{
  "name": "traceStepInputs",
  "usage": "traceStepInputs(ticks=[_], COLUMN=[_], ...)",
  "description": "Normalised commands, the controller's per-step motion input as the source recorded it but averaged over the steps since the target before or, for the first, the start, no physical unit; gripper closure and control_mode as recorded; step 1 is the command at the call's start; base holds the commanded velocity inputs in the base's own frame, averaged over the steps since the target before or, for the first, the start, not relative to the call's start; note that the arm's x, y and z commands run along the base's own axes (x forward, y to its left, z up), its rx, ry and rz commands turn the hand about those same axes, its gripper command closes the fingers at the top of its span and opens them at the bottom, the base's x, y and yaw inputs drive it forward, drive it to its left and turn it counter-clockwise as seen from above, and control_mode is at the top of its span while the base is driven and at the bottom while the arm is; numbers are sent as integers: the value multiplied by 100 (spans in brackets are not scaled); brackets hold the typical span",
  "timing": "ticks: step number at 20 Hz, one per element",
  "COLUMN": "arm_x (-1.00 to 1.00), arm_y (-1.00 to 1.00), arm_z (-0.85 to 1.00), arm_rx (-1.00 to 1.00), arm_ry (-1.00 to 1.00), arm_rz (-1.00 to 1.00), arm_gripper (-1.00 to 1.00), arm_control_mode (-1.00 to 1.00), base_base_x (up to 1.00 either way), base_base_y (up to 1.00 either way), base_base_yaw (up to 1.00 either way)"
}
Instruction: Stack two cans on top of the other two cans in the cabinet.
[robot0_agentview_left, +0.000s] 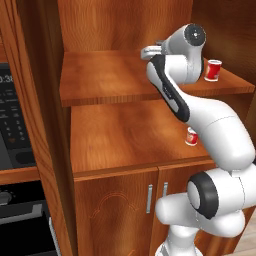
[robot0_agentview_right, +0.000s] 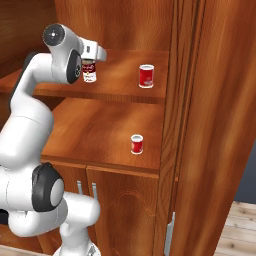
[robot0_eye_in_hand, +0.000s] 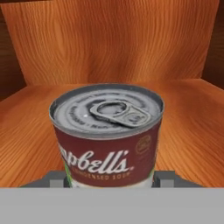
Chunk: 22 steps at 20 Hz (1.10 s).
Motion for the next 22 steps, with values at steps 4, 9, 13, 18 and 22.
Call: traceStepInputs(ticks=[4,9,13,18,22], arm_x=[0,0,-12,-28,-38], arm_y=[0,0,0,0,0], arm_z=[0,0,0,-1,-7], arm_rx=[0,0,0,0,0], arm_ry=[0,1,0,0,-1], arm_rz=[2,0,0,0,0], arm_gripper=[-100,-100,-100,-100,-100], arm_control_mode=[-100,-100,-100,-100,-100], base_base_x=[0,0,0,0,0], base_base_y=[0,0,0,0,0], base_base_yaw=[0,0,0,0,0])
